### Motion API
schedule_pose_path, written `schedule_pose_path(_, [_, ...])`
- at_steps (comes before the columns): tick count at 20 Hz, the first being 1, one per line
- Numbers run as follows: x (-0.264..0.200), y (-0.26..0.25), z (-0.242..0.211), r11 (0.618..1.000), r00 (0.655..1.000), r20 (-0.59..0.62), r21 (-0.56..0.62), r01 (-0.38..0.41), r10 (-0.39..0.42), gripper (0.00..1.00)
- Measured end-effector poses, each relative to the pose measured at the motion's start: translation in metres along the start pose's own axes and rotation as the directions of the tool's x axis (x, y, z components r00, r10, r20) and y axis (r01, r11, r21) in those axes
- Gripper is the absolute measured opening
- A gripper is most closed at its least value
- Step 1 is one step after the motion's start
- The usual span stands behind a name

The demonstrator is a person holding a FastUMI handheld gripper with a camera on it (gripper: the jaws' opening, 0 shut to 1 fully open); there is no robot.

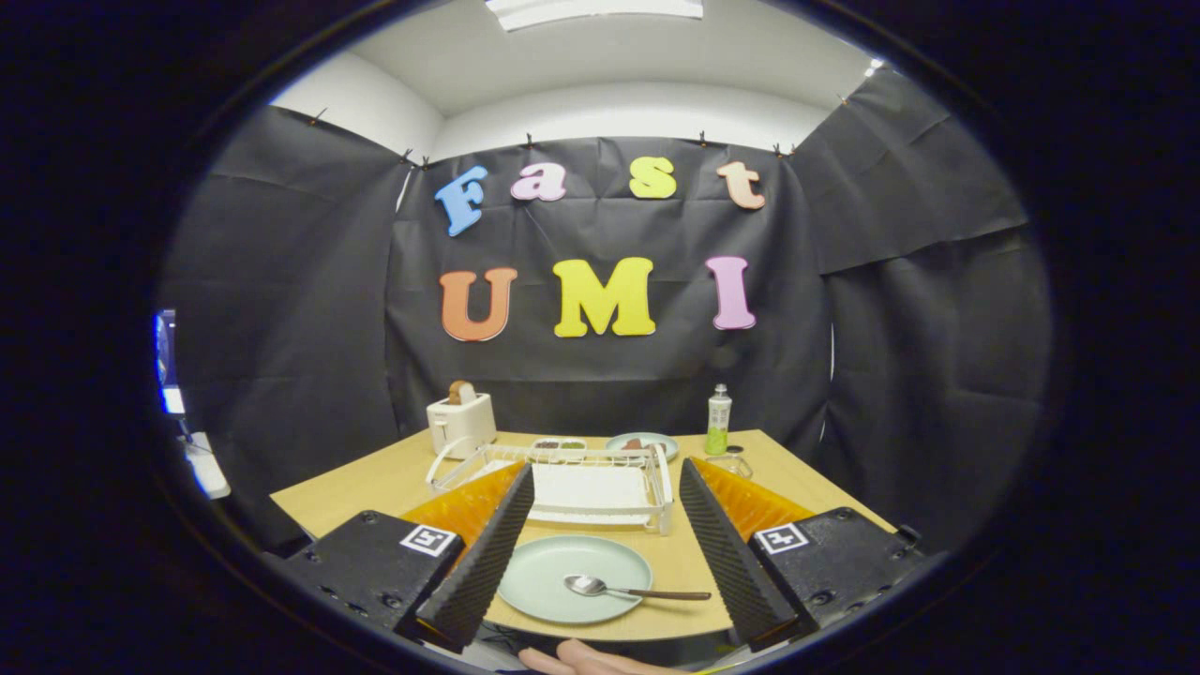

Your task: Take the plate from the dish rack, then take the spoon from the basket and place it into the plate.

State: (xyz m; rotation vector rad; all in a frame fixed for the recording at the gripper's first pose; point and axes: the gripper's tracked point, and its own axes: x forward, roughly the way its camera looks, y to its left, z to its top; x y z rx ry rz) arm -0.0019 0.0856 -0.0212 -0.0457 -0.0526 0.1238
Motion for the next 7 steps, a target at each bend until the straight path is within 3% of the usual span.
schedule_pose_path(7, [0.0023, -0.0111, -0.0028, 1.0, 1.0, 0.003, 0.013, 0.025, -0.025, 1.0])
